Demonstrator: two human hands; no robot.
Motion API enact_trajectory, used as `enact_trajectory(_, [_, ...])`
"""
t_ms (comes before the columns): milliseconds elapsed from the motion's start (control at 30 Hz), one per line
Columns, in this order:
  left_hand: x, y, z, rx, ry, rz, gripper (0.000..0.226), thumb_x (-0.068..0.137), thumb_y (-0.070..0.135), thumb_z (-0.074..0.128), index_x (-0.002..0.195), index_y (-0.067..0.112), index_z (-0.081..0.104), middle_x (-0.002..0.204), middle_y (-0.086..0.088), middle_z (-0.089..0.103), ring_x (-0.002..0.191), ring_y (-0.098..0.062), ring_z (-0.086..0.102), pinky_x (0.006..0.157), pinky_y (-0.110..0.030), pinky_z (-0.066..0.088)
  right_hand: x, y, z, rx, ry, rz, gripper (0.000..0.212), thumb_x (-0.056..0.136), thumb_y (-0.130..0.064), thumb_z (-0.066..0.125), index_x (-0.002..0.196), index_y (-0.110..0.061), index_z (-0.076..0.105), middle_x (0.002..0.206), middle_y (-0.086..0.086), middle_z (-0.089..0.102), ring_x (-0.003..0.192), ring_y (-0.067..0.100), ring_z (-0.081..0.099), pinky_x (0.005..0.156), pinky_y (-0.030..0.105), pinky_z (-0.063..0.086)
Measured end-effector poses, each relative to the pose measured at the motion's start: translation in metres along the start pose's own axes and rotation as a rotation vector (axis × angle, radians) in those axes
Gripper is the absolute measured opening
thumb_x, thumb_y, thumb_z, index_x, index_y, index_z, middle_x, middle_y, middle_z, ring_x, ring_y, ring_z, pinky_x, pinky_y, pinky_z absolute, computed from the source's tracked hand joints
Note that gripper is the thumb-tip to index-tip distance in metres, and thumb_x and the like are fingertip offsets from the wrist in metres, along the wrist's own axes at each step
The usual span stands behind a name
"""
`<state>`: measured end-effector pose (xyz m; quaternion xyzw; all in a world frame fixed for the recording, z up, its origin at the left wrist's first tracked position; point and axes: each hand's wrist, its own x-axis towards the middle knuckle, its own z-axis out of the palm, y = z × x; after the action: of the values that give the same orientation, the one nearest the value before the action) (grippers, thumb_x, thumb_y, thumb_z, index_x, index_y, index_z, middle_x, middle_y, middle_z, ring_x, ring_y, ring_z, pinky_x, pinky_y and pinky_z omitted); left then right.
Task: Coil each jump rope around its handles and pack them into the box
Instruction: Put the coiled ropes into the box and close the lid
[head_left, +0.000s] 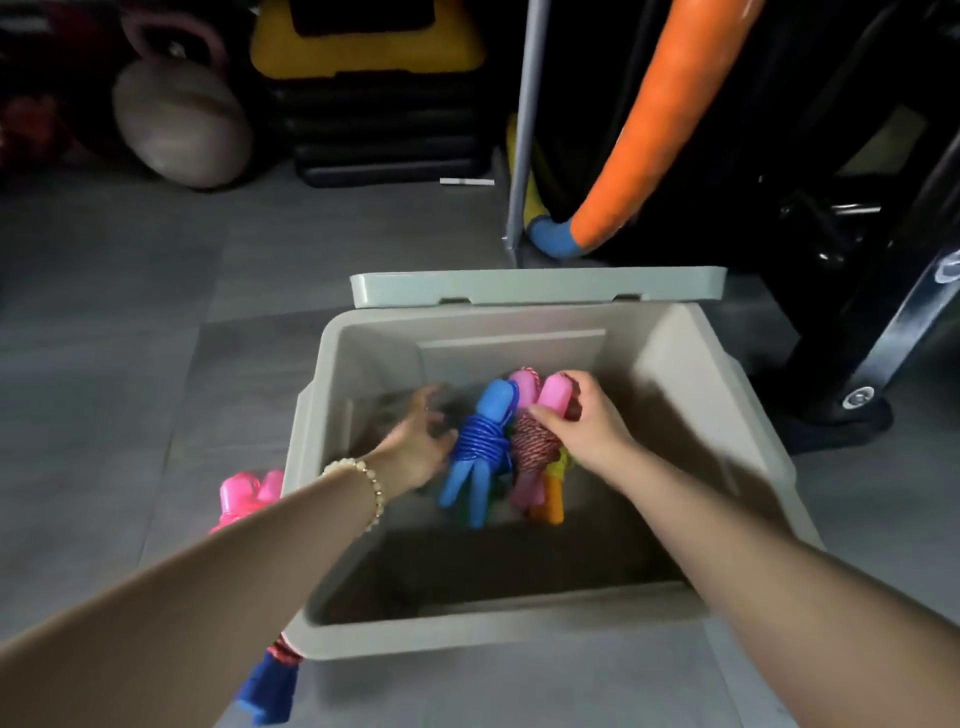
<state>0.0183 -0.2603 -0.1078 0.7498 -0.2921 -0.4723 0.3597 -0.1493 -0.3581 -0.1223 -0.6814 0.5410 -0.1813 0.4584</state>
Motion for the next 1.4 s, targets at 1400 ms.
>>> enact_trajectory(1400, [-0.21,-0.203,-0.242,0.791,0.125,-0.128,0.061,0.092,0.059,0.036,0.142,0.023,0.037,0.144,0.004,0.043,0.132,-0.017,0.039,0.102,-0.035,0.04,-0.194,-0.089,0.225,-0.043,-0.285,0.485,0.05,0.076,-0.049,0.07,0.098,-0.006,0.056,0.098,0.004,0.061,0.091,0.025,0.059,0.074,0.026,0.04])
